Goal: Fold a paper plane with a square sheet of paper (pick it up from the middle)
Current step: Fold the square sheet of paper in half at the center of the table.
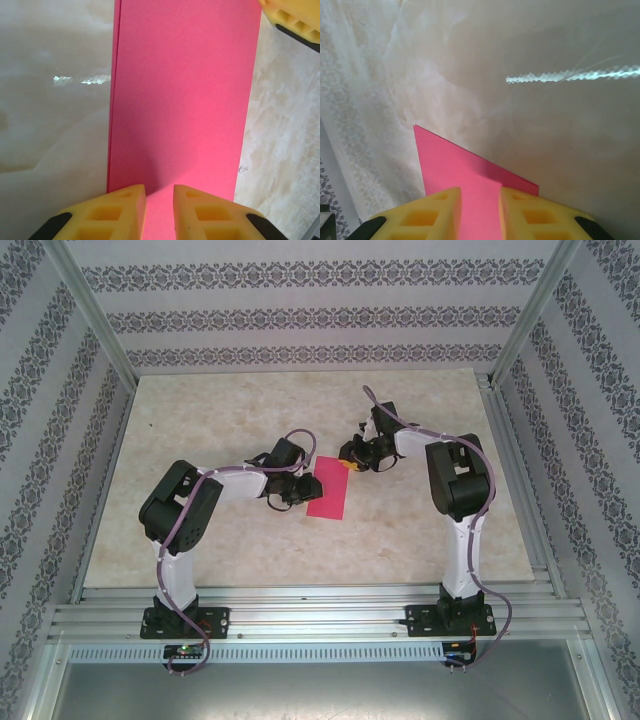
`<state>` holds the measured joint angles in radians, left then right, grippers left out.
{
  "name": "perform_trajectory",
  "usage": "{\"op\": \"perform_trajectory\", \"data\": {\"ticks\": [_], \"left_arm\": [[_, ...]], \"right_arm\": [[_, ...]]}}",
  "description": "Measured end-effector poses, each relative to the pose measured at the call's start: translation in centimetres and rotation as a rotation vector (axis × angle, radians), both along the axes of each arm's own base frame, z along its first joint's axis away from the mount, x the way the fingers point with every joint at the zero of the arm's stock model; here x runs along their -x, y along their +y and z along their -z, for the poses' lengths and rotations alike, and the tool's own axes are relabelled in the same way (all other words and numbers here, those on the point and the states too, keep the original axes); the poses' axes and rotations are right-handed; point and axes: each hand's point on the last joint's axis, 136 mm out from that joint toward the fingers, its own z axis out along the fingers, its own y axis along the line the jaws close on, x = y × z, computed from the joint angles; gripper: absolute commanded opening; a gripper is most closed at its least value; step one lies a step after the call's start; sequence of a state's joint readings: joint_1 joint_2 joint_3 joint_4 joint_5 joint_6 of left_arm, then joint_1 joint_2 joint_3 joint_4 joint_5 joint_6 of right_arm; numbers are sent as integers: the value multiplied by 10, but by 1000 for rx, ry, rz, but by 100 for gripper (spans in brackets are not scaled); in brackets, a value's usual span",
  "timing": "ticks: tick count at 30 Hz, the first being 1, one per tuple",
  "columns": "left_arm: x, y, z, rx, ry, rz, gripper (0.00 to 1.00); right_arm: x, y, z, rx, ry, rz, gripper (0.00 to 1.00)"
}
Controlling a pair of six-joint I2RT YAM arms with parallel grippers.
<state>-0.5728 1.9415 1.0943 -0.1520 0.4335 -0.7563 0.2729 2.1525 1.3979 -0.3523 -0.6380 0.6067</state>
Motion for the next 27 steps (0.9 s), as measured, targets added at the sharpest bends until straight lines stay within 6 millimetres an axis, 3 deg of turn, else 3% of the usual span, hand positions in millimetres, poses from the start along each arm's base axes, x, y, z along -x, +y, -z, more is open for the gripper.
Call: {"op": "perform_trajectory", "data": {"ticks": [13, 18, 27], "left_arm": [[0, 0, 0, 0, 0, 0, 25], [-1, -1, 1, -1, 2, 0, 25], [-2, -2, 1, 1, 1, 3, 25]], "right_arm": [[-8, 2, -13, -6, -10, -6, 28], [-10, -1, 0, -6, 19, -6, 28], [-13, -4, -5, -1, 16, -12, 28]]}}
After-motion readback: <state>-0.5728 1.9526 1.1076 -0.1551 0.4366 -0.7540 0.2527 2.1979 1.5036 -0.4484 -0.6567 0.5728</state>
